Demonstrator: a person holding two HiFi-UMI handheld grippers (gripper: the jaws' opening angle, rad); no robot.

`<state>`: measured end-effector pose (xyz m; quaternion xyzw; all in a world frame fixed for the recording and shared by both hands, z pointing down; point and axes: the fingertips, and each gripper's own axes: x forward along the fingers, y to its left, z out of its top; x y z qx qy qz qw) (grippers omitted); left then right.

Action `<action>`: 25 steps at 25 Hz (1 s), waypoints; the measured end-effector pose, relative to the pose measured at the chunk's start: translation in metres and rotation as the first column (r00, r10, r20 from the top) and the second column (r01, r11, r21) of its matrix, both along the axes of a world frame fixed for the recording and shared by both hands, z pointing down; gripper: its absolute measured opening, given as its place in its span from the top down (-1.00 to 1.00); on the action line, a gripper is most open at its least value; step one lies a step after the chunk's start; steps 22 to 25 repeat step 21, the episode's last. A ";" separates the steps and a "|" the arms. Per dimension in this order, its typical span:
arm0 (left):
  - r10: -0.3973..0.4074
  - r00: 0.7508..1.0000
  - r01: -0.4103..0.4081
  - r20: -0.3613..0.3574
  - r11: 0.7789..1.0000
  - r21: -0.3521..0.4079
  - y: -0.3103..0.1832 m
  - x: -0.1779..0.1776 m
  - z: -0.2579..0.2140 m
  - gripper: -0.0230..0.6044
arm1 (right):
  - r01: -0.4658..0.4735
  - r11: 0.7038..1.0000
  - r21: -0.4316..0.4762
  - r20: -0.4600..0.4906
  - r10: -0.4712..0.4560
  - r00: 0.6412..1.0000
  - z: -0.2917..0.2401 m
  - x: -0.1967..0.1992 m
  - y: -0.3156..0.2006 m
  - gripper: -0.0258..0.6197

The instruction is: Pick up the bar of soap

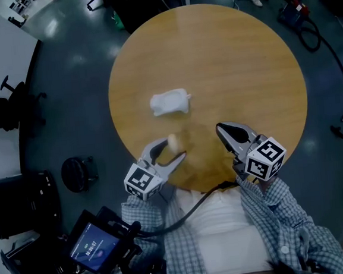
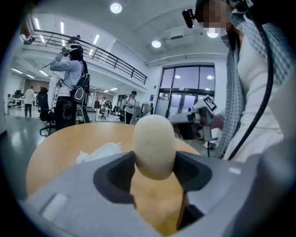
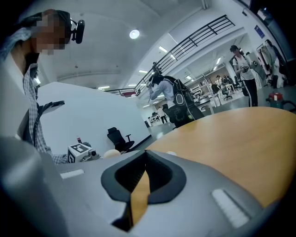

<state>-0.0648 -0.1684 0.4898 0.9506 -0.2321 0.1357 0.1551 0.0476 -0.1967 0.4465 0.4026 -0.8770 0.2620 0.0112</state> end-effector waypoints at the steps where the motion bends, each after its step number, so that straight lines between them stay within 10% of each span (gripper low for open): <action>1: -0.004 1.000 0.004 0.007 1.000 0.000 0.000 0.000 -0.001 0.12 | -0.001 1.000 -0.001 0.003 0.001 1.000 0.000 0.000 0.001 0.91; 25: 0.010 1.000 -0.010 0.000 1.000 0.016 0.010 -0.001 -0.003 0.12 | 0.012 1.000 -0.001 0.006 -0.012 1.000 -0.001 -0.004 0.010 0.91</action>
